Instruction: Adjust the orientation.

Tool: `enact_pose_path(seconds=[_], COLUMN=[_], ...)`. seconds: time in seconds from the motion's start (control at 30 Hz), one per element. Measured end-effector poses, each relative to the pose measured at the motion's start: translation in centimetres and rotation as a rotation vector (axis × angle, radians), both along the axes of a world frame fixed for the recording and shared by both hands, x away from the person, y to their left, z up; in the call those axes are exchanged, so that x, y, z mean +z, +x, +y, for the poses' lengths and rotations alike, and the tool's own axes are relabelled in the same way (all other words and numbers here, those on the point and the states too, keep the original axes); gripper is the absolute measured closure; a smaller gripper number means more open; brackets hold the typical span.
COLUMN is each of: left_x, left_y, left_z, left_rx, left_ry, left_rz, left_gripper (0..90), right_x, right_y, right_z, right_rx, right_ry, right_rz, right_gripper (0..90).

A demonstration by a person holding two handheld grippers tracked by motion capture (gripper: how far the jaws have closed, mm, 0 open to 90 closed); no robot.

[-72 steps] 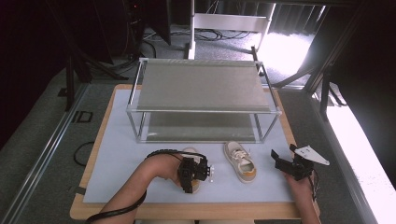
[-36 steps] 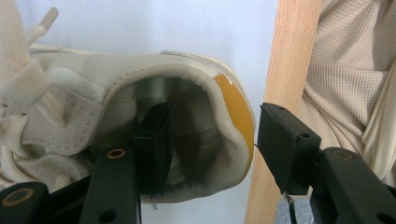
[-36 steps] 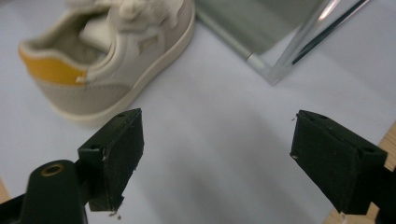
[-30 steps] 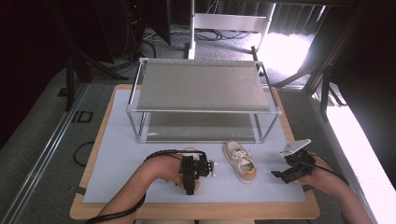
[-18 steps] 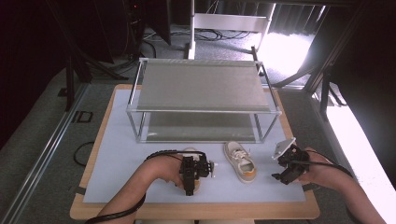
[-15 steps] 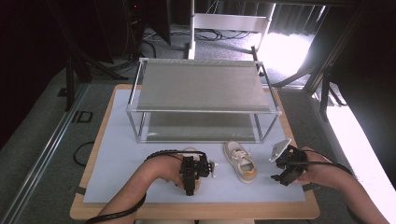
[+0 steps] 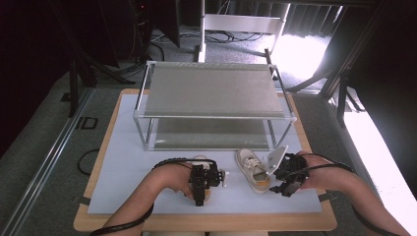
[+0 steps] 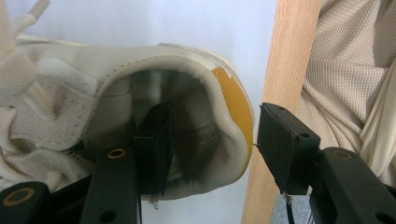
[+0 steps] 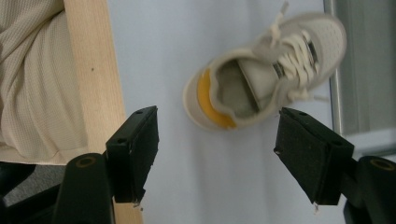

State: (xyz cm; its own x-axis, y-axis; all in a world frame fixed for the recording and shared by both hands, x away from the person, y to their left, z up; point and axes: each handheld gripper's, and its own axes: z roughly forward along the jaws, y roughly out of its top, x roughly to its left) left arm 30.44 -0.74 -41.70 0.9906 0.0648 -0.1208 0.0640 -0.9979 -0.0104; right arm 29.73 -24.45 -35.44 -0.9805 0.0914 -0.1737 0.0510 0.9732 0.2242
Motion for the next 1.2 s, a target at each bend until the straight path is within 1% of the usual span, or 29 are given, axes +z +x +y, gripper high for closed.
enact_pose_path(seconds=[0.03, 0.07, 0.1, 0.13, 0.17, 0.2, 0.27, 0.3, 0.33, 0.37, 0.43, 0.5, 0.6, 0.63, 0.67, 0.7, 0.73, 0.77, 0.8, 0.83, 0.9, 0.93, 0.97, 1.0, 1.03, 1.13, 1.17, 1.2], left_x=[0.0, 0.0, 0.1, 0.1, 0.2, 0.2, 0.2, 0.2, 0.2, 0.3, 0.3, 0.3, 0.2, 0.2, 0.2, 0.2, 0.2, 0.2, 0.2, 0.2, 0.2, 0.2, 0.2, 0.2, 0.3, 0.4, 0.4, 0.5], left_y=[-0.1, -0.1, -0.1, -0.2, -0.2, -0.1, -0.1, -0.1, -0.1, -0.1, -0.1, -0.1, -0.2, -0.2, -0.2, -0.2, -0.2, -0.2, -0.2, -0.2, -0.2, -0.2, -0.2, -0.2, -0.2, -0.3, -0.3, -0.3], left_z=[0.0, 0.0, 0.0, 0.0, 0.0, 0.0, 0.0, 0.0, 0.1, 0.1, 0.2, 0.2, 0.3, 0.3, 0.4, 0.4, 0.4, 0.5, 0.5, 0.6, 0.7, 0.7, 0.7, 0.7, 0.7, 0.7, 0.7, 0.8], left_rx=[-0.004, -0.006, -0.010, -0.009, -0.006, -0.006, -0.006, -0.006, -0.004, -0.003, 0.000, -0.006, -0.009, -0.010, -0.008, -0.008, -0.009, -0.009, -0.008, -0.011, -0.004, -0.004, -0.004, 0.001, 0.001, -0.010, -0.010, -0.008], left_ry=[-0.003, -0.006, -0.008, -0.010, -0.016, -0.019, -0.015, -0.015, -0.014, -0.012, -0.015, -0.015, -0.018, -0.019, -0.020, -0.020, -0.023, -0.022, -0.023, -0.025, -0.030, -0.030, -0.030, -0.032, -0.037, -0.042, -0.042, -0.052], left_rz=[0.002, 0.009, 0.006, 0.006, 0.008, 0.005, 0.005, 0.006, 0.007, 0.007, 0.004, 0.000, 0.009, 0.010, 0.010, 0.008, 0.005, 0.003, 0.006, 0.006, 0.006, 0.006, 0.006, -0.001, -0.004, -0.010, -0.010, -0.016], left_gripper=[45.9, 45.9, 45.9, 46.0, 46.0, 45.9, 46.0, 46.0, 46.0, 46.0, 46.0, 46.0, 46.0, 46.0, 46.1, 47.9, 49.3, 49.3, 49.4, 49.3, 49.3, 49.3, 49.3, 49.3, 49.3, 49.3, 49.3, 49.3], right_x=[-0.1, -0.3, -0.6, -0.8, -1.0, -1.3, -1.8, -2.2, -2.5, -2.8, -3.3, -3.9, -4.8, -5.1, -5.3, -5.4, -5.4, -5.4, -5.3, -5.3, -5.1, -5.1, -5.0, -4.6, -4.5, -4.3, -4.2, -4.0], right_y=[0.0, 0.1, 0.2, 0.2, 0.3, 0.4, 0.6, 0.7, 0.8, 0.8, 1.0, 1.3, 1.7, 1.7, 1.8, 1.8, 1.9, 1.9, 1.9, 1.9, 1.7, 1.7, 1.6, 1.4, 1.3, 1.1, 1.0, 0.8], right_z=[0.2, 0.6, 0.9, 1.1, 1.3, 1.5, 1.9, 2.2, 2.3, 2.5, 2.8, 3.1, 3.5, 3.6, 3.7, 3.8, 3.9, 4.0, 4.0, 4.0, 4.2, 4.2, 4.3, 4.8, 5.0, 5.5, 5.7, 6.1], right_rx=[0.002, 0.017, 0.035, 0.042, 0.060, 0.076, 0.102, 0.122, 0.133, 0.142, 0.167, 0.179, 0.182, 0.174, 0.183, 0.174, 0.180, 0.164, 0.154, 0.157, 0.153, 0.153, 0.151, 0.146, 0.140, 0.138, 0.127, 0.124], right_ry=[-0.010, -0.025, -0.042, -0.050, -0.063, -0.071, -0.081, -0.099, -0.111, -0.122, -0.141, -0.167, -0.187, -0.191, -0.191, -0.192, -0.193, -0.197, -0.193, -0.179, -0.149, -0.149, -0.125, -0.075, -0.062, -0.047, -0.039, -0.021], right_rz=[0.005, 0.004, 0.000, 0.003, 0.004, 0.004, 0.027, 0.030, 0.031, 0.030, 0.020, 0.026, 0.047, 0.059, 0.066, 0.081, 0.084, 0.093, 0.108, 0.119, 0.124, 0.124, 0.135, 0.167, 0.177, 0.173, 0.173, 0.165], right_gripper=[32.7, 34.0, 35.2, 38.1, 43.6, 45.4, 53.0, 55.8, 56.4, 59.5, 63.4, 66.3, 66.3, 67.1, 69.3, 70.5, 71.5, 72.9, 75.0, 76.2, 77.0, 77.0, 76.9, 76.8, 76.7, 76.7, 76.7, 76.3])
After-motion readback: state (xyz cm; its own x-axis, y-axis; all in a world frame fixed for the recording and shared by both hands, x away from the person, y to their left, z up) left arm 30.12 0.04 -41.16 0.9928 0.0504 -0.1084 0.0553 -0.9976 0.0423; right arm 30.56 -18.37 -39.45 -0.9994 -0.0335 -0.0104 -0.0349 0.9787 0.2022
